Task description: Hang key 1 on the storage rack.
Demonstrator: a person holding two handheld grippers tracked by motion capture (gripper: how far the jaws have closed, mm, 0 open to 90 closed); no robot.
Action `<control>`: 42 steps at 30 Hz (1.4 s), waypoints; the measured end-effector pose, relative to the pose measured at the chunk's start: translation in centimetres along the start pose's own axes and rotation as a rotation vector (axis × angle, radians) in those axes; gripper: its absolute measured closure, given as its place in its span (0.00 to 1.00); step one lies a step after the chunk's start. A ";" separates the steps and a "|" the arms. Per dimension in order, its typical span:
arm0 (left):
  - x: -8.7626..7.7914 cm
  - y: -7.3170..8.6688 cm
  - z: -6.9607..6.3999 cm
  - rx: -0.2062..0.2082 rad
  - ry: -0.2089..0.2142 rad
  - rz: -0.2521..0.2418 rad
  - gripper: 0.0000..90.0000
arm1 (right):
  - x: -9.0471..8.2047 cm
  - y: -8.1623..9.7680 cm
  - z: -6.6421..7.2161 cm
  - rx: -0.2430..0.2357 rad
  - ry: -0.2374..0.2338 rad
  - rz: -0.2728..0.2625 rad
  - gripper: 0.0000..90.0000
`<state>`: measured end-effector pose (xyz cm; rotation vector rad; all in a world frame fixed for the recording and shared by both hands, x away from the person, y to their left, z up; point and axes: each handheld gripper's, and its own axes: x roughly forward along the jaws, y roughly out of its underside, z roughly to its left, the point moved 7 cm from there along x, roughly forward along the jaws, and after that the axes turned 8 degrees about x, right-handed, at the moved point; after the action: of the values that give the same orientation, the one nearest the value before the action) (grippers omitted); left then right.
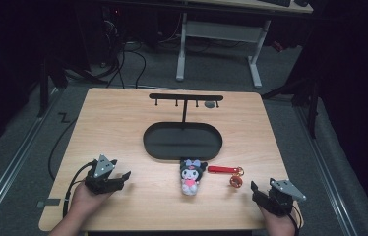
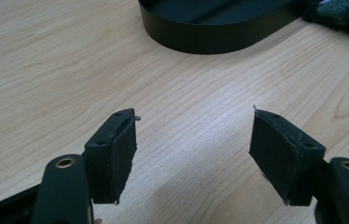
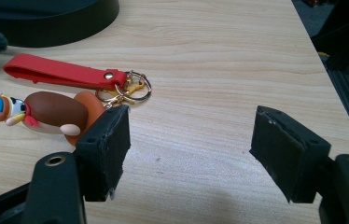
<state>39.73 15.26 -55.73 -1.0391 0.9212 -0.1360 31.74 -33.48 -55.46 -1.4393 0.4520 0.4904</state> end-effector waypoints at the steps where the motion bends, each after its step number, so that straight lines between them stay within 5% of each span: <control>1: -0.1 0.0 0.0 0.000 0.000 -0.001 0.36 | 0.0 0.0 0.0 0.000 0.000 0.000 0.31; 35: -0.1 0.5 -0.1 0.000 0.015 0.017 0.36 | 0.9 0.2 0.5 -0.011 -0.025 0.033 0.32; 42: -0.1 0.5 -0.2 0.001 0.017 0.015 0.36 | -0.2 -1.2 1.7 0.022 -0.069 -0.019 0.40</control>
<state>39.41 15.46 -56.11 -1.0314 0.9441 -0.1323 32.30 -31.86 -54.25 -1.3998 0.3876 0.5166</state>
